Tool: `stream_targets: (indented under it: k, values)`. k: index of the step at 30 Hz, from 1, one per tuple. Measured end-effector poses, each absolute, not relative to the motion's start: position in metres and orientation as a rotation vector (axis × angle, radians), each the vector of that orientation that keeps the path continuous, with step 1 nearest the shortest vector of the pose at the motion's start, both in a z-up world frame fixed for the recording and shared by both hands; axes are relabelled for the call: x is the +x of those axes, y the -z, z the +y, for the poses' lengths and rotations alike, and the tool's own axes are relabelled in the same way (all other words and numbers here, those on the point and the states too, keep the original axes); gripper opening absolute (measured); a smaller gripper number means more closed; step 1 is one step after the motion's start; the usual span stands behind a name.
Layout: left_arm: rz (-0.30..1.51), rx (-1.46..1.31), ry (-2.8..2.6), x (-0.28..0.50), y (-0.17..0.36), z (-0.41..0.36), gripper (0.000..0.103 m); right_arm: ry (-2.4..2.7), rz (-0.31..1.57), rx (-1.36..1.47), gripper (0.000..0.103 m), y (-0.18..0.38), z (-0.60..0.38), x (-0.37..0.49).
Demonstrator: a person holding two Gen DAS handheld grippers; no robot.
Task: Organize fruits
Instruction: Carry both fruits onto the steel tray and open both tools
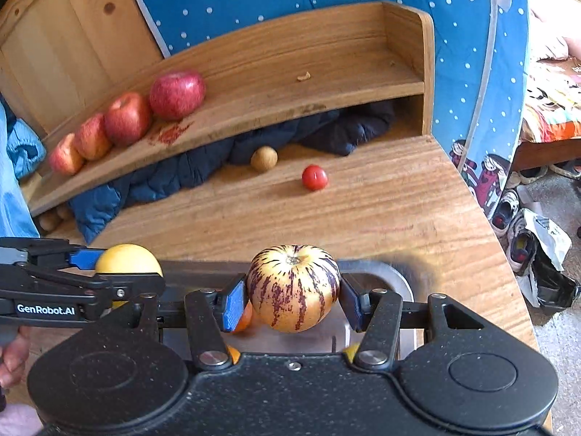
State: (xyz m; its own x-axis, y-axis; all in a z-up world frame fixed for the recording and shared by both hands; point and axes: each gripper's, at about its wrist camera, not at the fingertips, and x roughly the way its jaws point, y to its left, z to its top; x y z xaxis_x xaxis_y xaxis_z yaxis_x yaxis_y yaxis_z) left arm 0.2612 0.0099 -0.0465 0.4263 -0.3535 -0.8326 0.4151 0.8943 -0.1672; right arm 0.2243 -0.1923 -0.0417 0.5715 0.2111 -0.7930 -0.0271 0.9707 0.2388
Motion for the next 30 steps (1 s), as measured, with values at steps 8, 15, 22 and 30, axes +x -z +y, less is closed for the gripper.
stream_targets:
  k: [8, 15, 22, 30]
  values:
    - [1.064, 0.079, 0.462, 0.254, 0.055, 0.015, 0.068, -0.125, 0.987, 0.183, 0.056, 0.052, -0.185, 0.220]
    - [1.095, 0.095, 0.434, 0.251, 0.060, 0.019, 0.068, -0.108, 0.974, 0.176, 0.057, 0.052, -0.182, 0.218]
    - [1.122, 0.085, 0.419, 0.245, 0.062, 0.024, 0.069, -0.118, 0.949, 0.184, 0.064, 0.047, -0.183, 0.210]
    - [1.060, 0.093, 0.394, 0.221, 0.045, 0.025, 0.084, -0.122, 0.886, 0.201, 0.083, 0.030, -0.182, 0.182]
